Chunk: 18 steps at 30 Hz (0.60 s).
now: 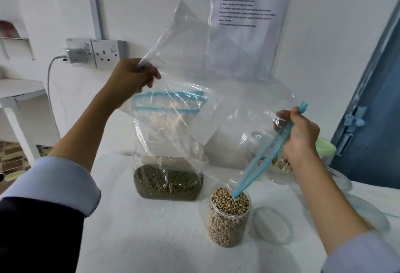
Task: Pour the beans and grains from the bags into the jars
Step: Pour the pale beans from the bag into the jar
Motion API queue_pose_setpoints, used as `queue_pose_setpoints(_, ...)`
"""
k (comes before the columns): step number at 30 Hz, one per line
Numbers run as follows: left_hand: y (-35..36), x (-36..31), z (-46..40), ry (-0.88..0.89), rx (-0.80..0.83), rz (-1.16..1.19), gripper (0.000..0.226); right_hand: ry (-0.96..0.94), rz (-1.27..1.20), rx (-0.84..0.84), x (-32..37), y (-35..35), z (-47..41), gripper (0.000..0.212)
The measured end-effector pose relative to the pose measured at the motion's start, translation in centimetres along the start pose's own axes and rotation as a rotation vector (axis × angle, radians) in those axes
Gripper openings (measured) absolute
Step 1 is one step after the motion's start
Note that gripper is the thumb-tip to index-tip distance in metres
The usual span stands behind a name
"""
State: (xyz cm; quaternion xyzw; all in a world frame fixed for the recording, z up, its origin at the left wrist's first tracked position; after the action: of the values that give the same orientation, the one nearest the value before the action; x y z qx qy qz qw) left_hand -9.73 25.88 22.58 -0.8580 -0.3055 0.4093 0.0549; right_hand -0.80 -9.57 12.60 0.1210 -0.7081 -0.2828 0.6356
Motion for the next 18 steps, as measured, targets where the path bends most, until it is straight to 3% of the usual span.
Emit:
queue_pose_setpoints(6, 2.4, 2.4, 0.8, -0.072, 0.005, 0.138, 0.027, -0.063, 0.136, -0.018, 3.1, -0.7, -0.6, 0.03)
queue_pose_setpoints(9, 4.5, 2.5, 1.2, -0.103, 0.016, 0.179, 0.036, -0.092, 0.203, -0.019, 4.6, -2.2, -1.2, 0.031)
queue_pose_setpoints(18, 16.5, -1.6, 4.5, -0.118, 0.118, 0.303, 0.033, -0.088, 0.344, -0.036, 11.2, -13.7, -5.6, 0.037)
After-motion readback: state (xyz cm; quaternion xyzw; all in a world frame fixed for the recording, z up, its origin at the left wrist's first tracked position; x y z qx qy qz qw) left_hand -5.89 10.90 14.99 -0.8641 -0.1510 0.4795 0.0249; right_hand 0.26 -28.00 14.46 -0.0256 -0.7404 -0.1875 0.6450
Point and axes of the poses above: each hand's wrist, its own z-axis away from the middle knuckle, its own y-axis out of the palm, x = y × z, the point moved 6 cm from there along -z, towards the middle knuckle, and after that the axes turned 6 degrees about y, right-handed, at the moved point
